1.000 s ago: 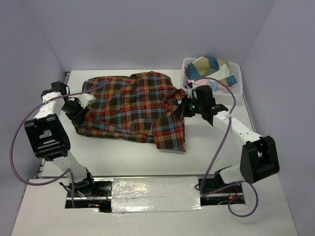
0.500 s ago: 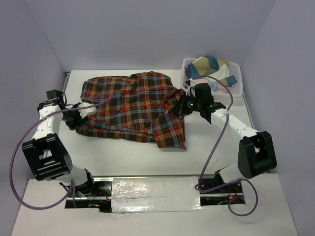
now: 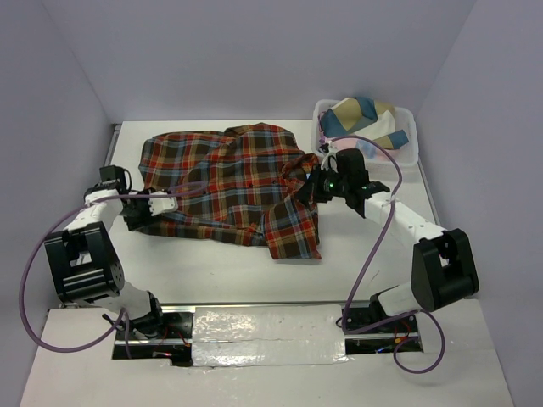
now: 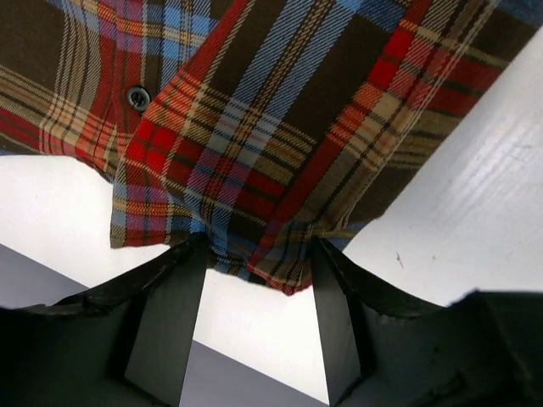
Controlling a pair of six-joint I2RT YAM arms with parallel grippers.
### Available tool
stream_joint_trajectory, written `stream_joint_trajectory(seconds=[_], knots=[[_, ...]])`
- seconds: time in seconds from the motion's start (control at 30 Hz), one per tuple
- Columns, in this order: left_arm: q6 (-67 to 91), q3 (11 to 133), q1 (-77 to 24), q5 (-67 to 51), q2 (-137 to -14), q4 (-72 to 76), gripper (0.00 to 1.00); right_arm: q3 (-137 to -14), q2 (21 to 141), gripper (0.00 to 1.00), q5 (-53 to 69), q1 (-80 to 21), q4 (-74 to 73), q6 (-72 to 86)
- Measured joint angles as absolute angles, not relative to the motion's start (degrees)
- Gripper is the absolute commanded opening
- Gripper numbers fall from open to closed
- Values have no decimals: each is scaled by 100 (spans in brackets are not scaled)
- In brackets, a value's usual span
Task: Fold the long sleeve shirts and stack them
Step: Flatten the shirt out
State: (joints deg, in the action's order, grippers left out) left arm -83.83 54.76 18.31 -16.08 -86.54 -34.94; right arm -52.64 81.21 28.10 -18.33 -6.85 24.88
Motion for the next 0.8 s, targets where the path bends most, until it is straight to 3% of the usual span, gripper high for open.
stream_joint_trajectory(seconds=[0.07, 0.13, 0.17, 0.3, 0.4, 0.5, 0.8], knots=[[-8374, 5352, 1804, -1584, -8654, -3304, 60, -5251, 8119, 0, 2818, -1833, -672, 2504], [-8361, 5273, 1787, -1562, -8661, -3216, 49, -5240, 8119, 0, 2827, -1833, -674, 2506], [-8388, 5245, 1780, -1555, -8663, -3173, 36, -5234, 8119, 0, 2827, -1833, -672, 2506], [-8372, 5207, 1778, -1538, -8700, -3120, 13, -5194, 8101, 0, 2829, -1833, -655, 2510], [-8309, 5231, 1778, -1549, -8713, -3164, 11, -5194, 8079, 0, 2827, -1833, -663, 2508], [-8213, 5367, 1780, -1549, -8718, -3308, 1, -5188, 8009, 0, 2816, -1833, -696, 2497], [-8031, 6075, 2036, -1686, -8711, -4034, 0, -5089, 7443, 0, 2683, -1833, -1127, 2303]])
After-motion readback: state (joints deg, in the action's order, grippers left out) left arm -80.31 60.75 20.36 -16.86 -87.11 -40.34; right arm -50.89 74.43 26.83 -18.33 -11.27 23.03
